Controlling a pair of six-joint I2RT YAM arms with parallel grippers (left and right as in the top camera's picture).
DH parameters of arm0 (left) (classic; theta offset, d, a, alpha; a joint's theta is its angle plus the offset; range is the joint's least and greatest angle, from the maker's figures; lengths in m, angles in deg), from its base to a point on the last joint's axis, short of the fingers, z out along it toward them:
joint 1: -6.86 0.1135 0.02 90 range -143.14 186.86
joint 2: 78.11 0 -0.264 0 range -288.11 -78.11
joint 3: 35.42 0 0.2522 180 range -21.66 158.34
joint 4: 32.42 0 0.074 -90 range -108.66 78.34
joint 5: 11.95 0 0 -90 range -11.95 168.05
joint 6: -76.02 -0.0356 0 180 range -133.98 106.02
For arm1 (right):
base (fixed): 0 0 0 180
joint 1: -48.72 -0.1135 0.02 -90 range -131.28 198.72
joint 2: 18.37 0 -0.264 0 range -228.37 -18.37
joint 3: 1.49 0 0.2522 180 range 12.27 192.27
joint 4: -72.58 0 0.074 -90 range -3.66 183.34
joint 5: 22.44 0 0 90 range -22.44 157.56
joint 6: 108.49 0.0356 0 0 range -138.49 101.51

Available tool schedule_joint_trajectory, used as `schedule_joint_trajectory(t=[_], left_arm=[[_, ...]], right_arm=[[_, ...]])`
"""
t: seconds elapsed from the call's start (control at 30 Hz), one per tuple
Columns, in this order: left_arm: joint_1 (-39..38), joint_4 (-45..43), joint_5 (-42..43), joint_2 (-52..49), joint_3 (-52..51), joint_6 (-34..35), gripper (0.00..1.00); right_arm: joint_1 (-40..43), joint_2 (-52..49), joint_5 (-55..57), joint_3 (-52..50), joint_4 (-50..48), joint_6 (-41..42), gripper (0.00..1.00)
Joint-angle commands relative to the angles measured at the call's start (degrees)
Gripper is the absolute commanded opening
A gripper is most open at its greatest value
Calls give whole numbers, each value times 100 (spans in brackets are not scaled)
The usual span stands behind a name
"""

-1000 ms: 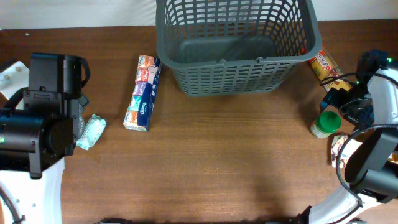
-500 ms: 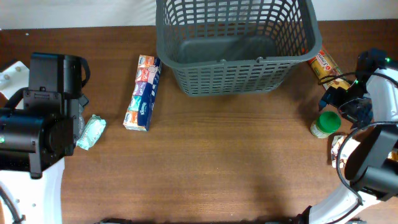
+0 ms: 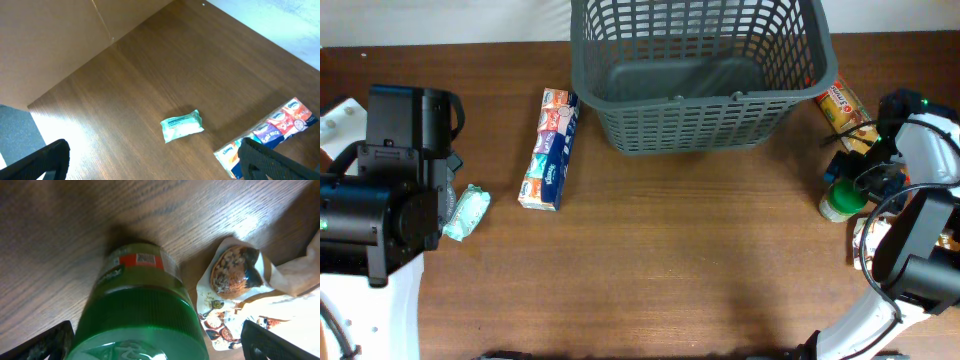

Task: Pack container
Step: 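Move the right gripper down over the green-lidded Knorr jar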

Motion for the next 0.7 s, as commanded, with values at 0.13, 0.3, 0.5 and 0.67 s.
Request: schedule_joint_trajectory(t=[0.13,0.3,0.5,0.67], left_arm=[[37,9,-39,61,57,52,99],[37,9,-39,61,57,52,99],[37,9,-39,61,57,55,99],[37,9,-39,61,57,55,99]], right_arm=[[-33,-50,90,-422,-42,138,99],[-72,-28,-39,-424,-79,26,99],[-271,-28,-160,-424,-461,-345,99],[-424,-28,-146,-446,-699,-426,99]])
